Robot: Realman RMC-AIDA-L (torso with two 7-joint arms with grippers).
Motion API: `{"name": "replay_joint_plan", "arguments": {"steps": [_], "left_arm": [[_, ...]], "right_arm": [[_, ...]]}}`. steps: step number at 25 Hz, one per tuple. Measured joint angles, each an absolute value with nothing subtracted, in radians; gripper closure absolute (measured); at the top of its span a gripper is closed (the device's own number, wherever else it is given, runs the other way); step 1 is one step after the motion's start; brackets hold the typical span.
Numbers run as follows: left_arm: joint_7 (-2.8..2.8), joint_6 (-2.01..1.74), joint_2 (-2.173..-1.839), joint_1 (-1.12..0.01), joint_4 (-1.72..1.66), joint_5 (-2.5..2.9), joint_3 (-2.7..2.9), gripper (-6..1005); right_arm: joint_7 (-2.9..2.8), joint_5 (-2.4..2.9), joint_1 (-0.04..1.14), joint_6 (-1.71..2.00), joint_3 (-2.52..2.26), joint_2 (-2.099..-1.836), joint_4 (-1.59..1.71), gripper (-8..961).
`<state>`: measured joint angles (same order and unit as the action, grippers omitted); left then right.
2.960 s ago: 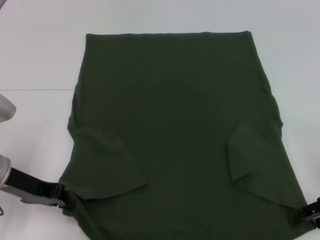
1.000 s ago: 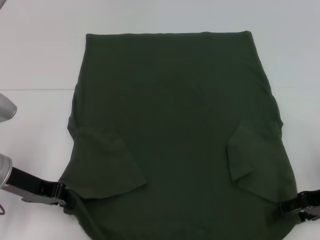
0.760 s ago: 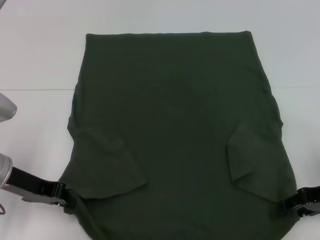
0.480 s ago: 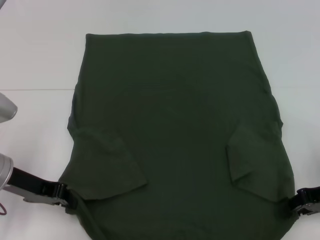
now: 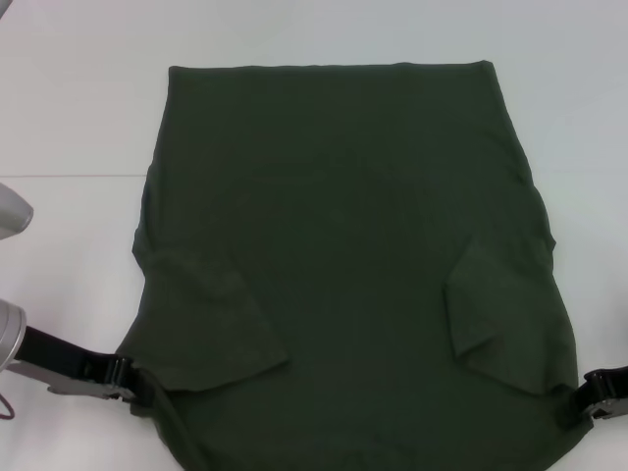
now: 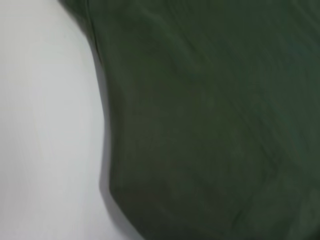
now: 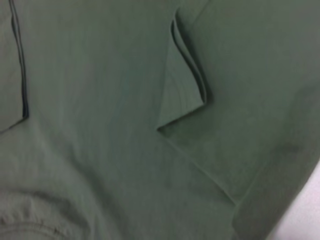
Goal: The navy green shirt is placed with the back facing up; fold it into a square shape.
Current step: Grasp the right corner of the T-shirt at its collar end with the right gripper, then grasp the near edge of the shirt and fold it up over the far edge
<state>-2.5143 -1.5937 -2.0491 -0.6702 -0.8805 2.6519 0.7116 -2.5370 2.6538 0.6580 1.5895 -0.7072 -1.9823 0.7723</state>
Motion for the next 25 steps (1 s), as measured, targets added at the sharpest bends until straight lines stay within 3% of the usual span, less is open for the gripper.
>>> {"name": "replay_joint_plan", "arguments": {"steps": [3,20,25], "left_arm": [[-2.507,-1.596,-2.040,-0.669,-0.871,2.632,0.711,946],[-2.317,-1.905,-1.919,-0.648,-0.652,2.582,0.629,944],[-2.275,-1.992,-1.907,-0.632,-0.624,2.591,0.633,944]], "right_arm": [[-2.499,2.650,0.659,1.600,-0.704,-1.981,0.771,890],[-2.155,2.600,0.569,1.919,-0.707,-1.939,0.772,876],[-2.051,2.671,0.556,1.976,-0.712,-1.945,0.765,872]]}}
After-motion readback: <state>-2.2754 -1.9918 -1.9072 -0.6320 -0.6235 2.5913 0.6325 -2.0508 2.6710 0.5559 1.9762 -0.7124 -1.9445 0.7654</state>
